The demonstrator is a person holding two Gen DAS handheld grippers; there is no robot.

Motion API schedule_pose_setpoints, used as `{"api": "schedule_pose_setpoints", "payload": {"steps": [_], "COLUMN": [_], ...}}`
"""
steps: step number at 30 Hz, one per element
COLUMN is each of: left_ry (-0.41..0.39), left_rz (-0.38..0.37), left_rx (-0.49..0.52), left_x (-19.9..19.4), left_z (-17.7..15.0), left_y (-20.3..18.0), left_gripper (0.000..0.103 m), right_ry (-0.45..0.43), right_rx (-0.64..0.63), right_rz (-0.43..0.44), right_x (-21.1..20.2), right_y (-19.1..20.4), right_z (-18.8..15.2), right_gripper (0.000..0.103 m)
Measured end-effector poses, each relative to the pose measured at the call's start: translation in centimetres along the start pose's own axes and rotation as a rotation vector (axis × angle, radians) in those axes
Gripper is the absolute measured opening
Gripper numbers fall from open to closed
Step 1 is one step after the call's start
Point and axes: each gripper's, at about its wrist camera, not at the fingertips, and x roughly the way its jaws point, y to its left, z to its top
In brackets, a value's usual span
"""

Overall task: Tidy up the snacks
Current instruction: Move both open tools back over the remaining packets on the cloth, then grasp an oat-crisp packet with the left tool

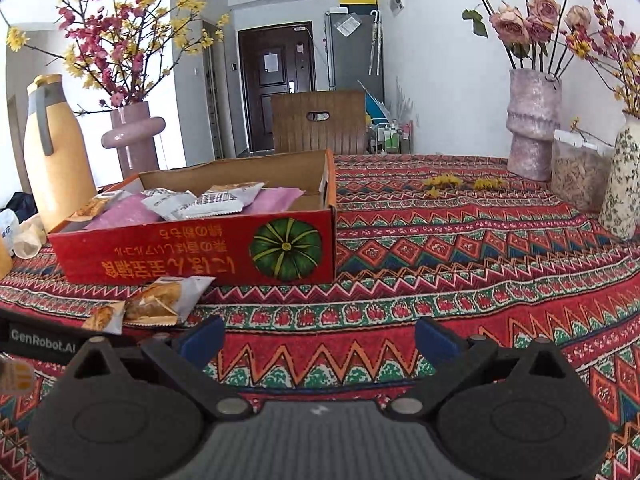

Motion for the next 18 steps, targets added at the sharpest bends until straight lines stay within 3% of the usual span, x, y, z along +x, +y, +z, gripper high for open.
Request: {"api": "schedule_pose_setpoints", "payload": {"steps": [6, 9, 12, 18], "left_ry": [-0.009, -0.030, -0.056, -0.077], "left_rz": [0.011, 0.032, 0.032, 0.022], "left_rx": [0.002, 0.030, 0.055, 0.070], "left_x": [-0.1, -0.2, -0.5, -0.8], "left_z": [-0.3, -0.5, -0.7, -1.1], "left_y": [-0.2, -0.5, -0.6, -0.1], "left_gripper": [0.087, 0.074, 0.052, 0.048], "right_ry": [-0.001, -0.001, 0.000, -0.001], "right_rx": [0.027, 0.030, 0.028, 0.028], "right_rz": [-0.004, -0.007, -0.009, -0.012], "right_x": [0.3, 0.3, 0.3, 0.3], "right_y": [-0.5, -0.5, -0.4, -0.4], "right_z": [-0.2, -0.2, -0.2, -0.2], "right_gripper": [0.101, 0.101, 0.101, 0.101]}}
